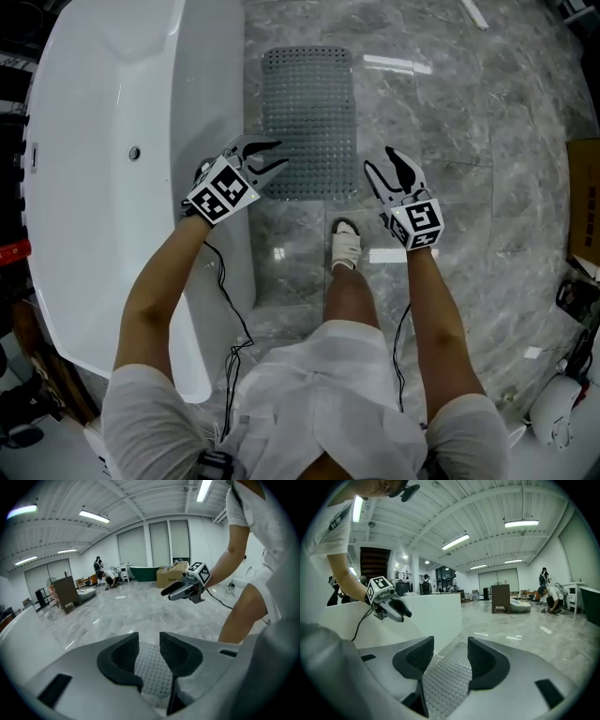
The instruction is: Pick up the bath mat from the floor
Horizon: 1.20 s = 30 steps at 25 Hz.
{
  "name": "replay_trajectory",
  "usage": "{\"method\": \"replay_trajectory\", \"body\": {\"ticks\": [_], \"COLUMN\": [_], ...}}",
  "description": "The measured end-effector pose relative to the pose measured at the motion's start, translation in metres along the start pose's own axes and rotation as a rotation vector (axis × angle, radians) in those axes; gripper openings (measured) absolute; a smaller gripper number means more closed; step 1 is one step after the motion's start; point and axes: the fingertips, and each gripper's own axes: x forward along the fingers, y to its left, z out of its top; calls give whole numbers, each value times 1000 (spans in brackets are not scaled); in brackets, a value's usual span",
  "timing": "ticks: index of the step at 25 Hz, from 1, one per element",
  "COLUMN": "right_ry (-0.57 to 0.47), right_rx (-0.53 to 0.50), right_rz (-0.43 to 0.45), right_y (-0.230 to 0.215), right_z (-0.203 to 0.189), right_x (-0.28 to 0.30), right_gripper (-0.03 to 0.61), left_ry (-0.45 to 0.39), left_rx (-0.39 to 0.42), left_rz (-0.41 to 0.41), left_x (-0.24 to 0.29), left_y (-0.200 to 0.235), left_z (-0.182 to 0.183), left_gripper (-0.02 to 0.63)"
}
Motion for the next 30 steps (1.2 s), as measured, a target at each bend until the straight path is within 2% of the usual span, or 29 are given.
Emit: {"method": "replay_trajectory", "body": {"ticks": [2, 7, 12, 16, 20, 21, 23, 26, 28, 30], "right_ry": [49, 188, 312, 420, 639, 699, 802, 936, 1009, 1043], "right_rx": [-4, -6, -57, -104, -108, -106, -103, -131, -176, -242], "right_rz": [1, 26, 82, 149, 205, 218, 259, 352, 420, 488], "right_y": [-1, 3, 10, 17, 18, 19, 28, 42, 49, 58], "right_z": [-21, -68, -101, -135, -197, -211, -236, -269, -287, -307], "right_x": [13, 41, 64, 85, 96, 98, 100, 102, 101, 103], "right_gripper": [233, 244, 250, 252, 261, 264, 265, 267, 281, 292], "left_ry": [46, 88, 158, 260, 384, 415, 434, 437, 502, 582], "left_rx": [-5, -50, -61, 22, 106, 103, 47, -17, -16, -10], "left_rz": [2, 12, 3, -36, -59, -77, -148, -312, -421, -488], "left_x": [2, 3, 11, 20, 22, 22, 21, 18, 14, 8], "left_y": [5, 21, 22, 19, 18, 15, 2, -27, -47, -59], "left_z": [-14, -32, -48, -60, -75, -80, -86, -89, -99, -112], "left_gripper": [143, 141, 141, 143, 143, 140, 124, 124, 124, 126]}}
